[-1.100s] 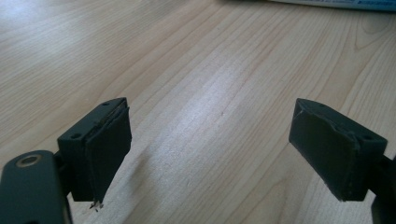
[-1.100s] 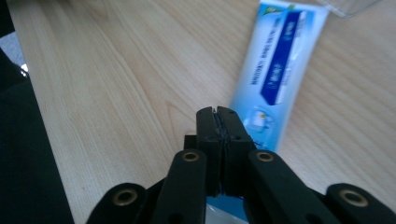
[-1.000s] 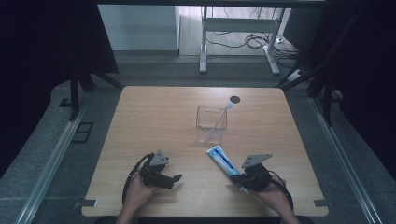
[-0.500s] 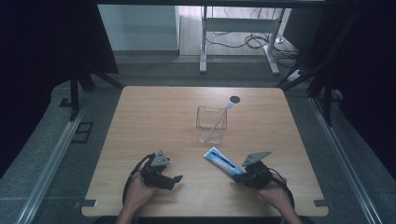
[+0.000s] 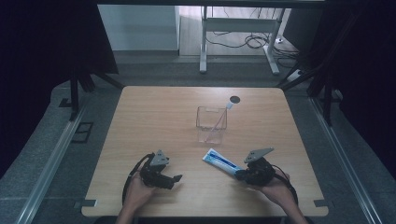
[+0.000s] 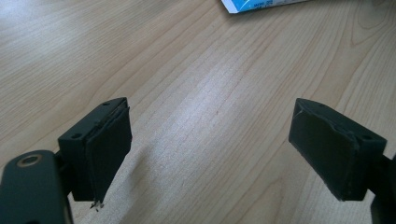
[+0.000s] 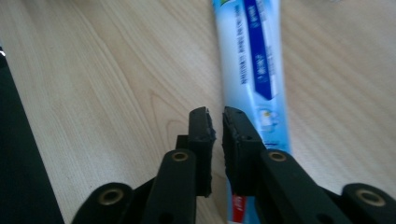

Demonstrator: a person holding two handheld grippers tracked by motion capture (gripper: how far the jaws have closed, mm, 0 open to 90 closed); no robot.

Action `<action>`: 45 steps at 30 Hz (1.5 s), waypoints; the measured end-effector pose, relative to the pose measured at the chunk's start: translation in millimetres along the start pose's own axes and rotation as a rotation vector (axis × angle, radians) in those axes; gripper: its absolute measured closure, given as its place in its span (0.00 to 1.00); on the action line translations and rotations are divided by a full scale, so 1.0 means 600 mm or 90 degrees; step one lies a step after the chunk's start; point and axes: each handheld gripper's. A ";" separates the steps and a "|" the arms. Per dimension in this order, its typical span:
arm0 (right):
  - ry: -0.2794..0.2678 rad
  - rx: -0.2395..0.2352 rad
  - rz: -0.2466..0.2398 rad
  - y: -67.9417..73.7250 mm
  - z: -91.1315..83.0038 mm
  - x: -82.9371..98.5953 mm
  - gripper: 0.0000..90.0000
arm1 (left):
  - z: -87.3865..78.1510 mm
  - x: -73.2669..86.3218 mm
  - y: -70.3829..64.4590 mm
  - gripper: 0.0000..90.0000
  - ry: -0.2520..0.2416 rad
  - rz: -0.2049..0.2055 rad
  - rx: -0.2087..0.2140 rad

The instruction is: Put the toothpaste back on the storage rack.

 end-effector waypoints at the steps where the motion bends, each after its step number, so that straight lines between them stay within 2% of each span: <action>1: 0.011 0.010 -0.002 -0.004 -0.006 -0.007 0.82 | 0.000 0.001 0.001 0.15 0.001 0.001 0.000; 6: 0.036 0.028 -0.010 -0.009 -0.008 -0.015 0.75 | 0.001 0.002 0.001 0.15 0.006 0.001 -0.002; 7: 0.054 0.029 -0.014 -0.011 -0.005 -0.019 0.72 | 0.002 0.003 0.002 0.15 0.010 0.000 -0.002; 9: 0.067 0.037 -0.018 -0.013 -0.001 -0.022 0.69 | 0.003 0.004 0.003 0.15 0.013 -0.002 -0.003; 22: 0.151 0.048 -0.042 -0.019 0.034 -0.054 0.58 | 0.006 0.007 0.004 0.15 0.022 -0.003 0.000; 32: 0.195 0.045 -0.051 -0.022 0.067 -0.071 0.56 | 0.007 0.007 0.003 0.15 0.025 0.000 0.002; 37: 0.206 0.048 -0.057 -0.022 0.079 -0.077 0.56 | 0.009 0.006 0.002 0.15 0.028 0.001 0.006; 42: 0.219 0.042 -0.039 -0.025 0.086 -0.080 0.57 | 0.010 0.006 0.001 0.15 0.032 0.004 0.008; 45: 0.222 0.039 -0.027 -0.026 0.087 -0.081 0.61 | 0.010 0.006 0.000 0.15 0.033 0.004 0.009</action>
Point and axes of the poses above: each handheld gripper's, and its own axes: z roughly forward along the jaws, x roughly out of its underside, y roughly to its left, and after that the axes turned 2 degrees about -y, right-handed
